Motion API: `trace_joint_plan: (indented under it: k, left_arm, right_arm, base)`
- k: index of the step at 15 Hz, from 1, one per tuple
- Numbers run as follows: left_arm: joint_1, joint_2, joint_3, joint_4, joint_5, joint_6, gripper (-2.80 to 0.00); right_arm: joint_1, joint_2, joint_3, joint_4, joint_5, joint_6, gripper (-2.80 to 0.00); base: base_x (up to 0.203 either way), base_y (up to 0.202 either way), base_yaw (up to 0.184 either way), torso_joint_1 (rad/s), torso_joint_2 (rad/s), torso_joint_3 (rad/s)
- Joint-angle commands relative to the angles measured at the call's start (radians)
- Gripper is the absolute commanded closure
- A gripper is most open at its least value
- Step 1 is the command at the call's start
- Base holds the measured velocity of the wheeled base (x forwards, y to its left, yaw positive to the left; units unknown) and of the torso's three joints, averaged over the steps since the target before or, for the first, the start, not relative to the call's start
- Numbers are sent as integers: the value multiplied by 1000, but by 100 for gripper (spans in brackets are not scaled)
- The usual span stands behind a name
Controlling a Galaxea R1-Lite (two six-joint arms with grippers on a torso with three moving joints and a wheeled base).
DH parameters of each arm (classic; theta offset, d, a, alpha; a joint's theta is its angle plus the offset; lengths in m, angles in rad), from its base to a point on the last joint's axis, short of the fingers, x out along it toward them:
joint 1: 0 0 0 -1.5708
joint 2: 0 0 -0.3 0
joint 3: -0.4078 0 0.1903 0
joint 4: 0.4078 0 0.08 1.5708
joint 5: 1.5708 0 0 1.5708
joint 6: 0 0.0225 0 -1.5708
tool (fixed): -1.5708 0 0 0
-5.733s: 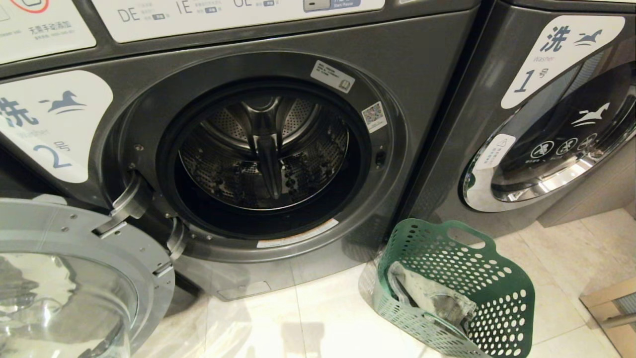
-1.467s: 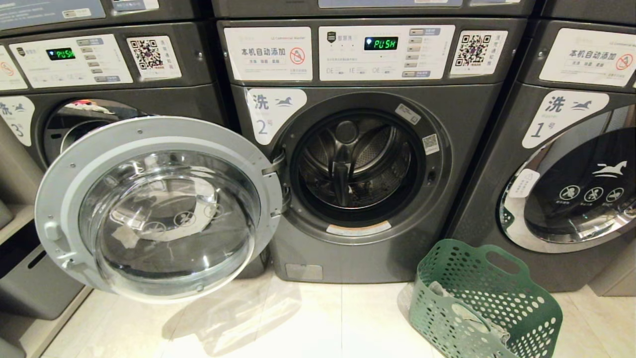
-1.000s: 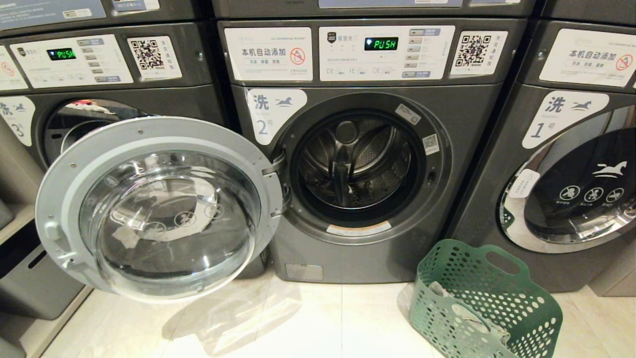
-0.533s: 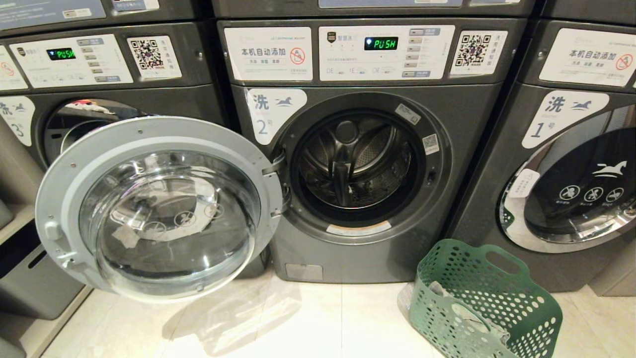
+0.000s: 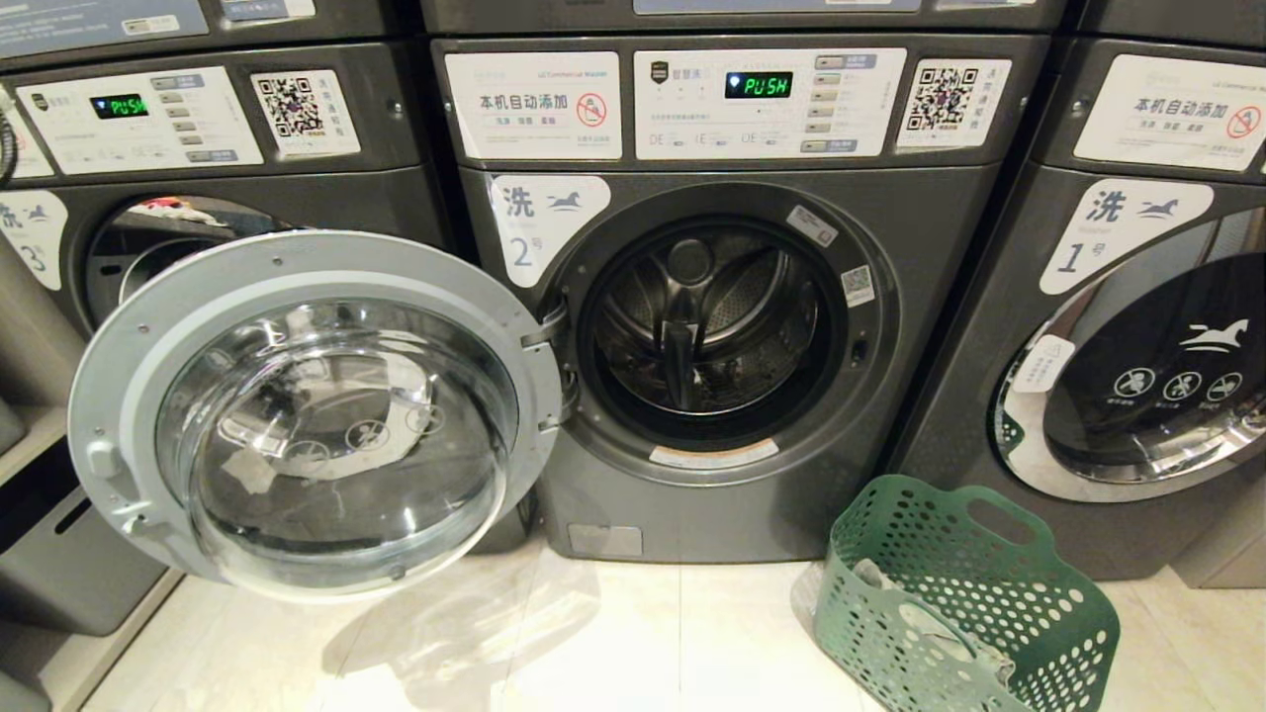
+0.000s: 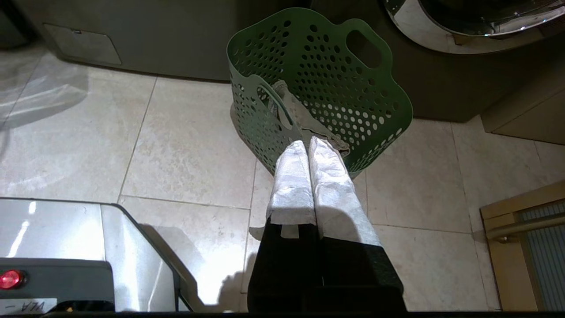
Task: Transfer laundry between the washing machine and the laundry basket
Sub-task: Close the washing machine door with the left hand
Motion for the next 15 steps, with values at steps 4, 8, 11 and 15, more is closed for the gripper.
trace_joint_plan:
  k: [4,8,11,15]
  left_arm:
    - [129,335,-219,64,-201,-7,0]
    - [124,355,-216,73,-214,-8,0]
    - [124,400,-218,82,-215,-7,0]
    - [114,430,-241,137,-216,-6,0]
  right_arm:
    - [6,3,4,-3,4,15,0]
    - [158,1,1,1,2,15,0]
    - [157,-99,5,-5,3,18,0]
    - [157,-280,3,1,-2,39,0]
  base:
    - [0,0,0,0,0,0]
    - [0,0,0,0,0,0]
    - [0,0,0,0,0,0]
    - [0,0,0,0,0,0]
